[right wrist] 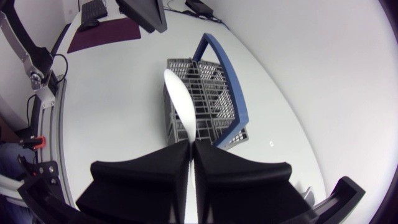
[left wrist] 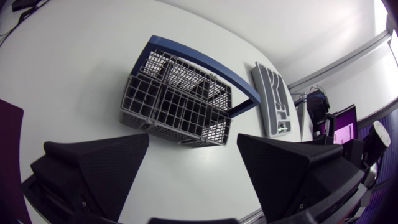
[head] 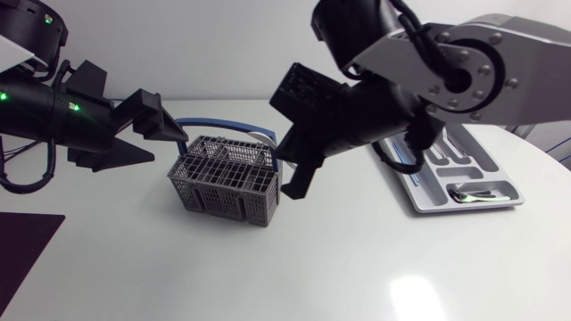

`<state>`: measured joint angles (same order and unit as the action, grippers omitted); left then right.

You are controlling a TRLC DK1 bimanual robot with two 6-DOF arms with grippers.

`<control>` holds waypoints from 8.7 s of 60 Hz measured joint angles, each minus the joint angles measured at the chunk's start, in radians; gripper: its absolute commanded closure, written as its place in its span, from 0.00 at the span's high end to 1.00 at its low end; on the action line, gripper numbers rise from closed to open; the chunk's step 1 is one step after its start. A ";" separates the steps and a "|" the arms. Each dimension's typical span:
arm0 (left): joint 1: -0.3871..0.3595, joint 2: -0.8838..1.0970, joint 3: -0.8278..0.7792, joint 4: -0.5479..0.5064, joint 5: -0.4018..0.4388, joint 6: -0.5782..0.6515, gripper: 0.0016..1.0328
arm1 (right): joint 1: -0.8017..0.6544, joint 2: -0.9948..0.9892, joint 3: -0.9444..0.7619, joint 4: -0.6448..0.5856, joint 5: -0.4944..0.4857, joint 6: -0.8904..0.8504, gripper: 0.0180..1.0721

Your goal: Unload the cutlery basket into the drawer organizer.

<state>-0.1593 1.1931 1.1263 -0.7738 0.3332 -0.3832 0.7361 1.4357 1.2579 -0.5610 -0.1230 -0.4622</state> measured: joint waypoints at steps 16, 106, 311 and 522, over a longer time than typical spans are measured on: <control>-0.029 -0.001 -0.044 0.011 -0.045 0.177 0.96 | -0.157 -0.069 -0.082 -0.172 -0.083 -0.154 0.05; -0.053 -0.074 -0.309 0.269 -0.164 0.493 0.96 | -1.160 0.341 0.035 -0.167 -0.017 -1.186 0.05; 0.051 0.384 -0.309 0.704 -0.185 0.484 0.96 | -0.240 0.378 0.024 0.146 0.102 -0.112 0.95; 0.163 -1.024 -0.985 0.658 -0.302 0.461 0.96 | -0.732 -1.427 -1.239 0.564 0.126 0.430 0.95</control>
<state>0.0036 0.1692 0.1410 -0.1154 0.0315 0.0780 0.0044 0.0090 0.0185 0.0029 0.0029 -0.0319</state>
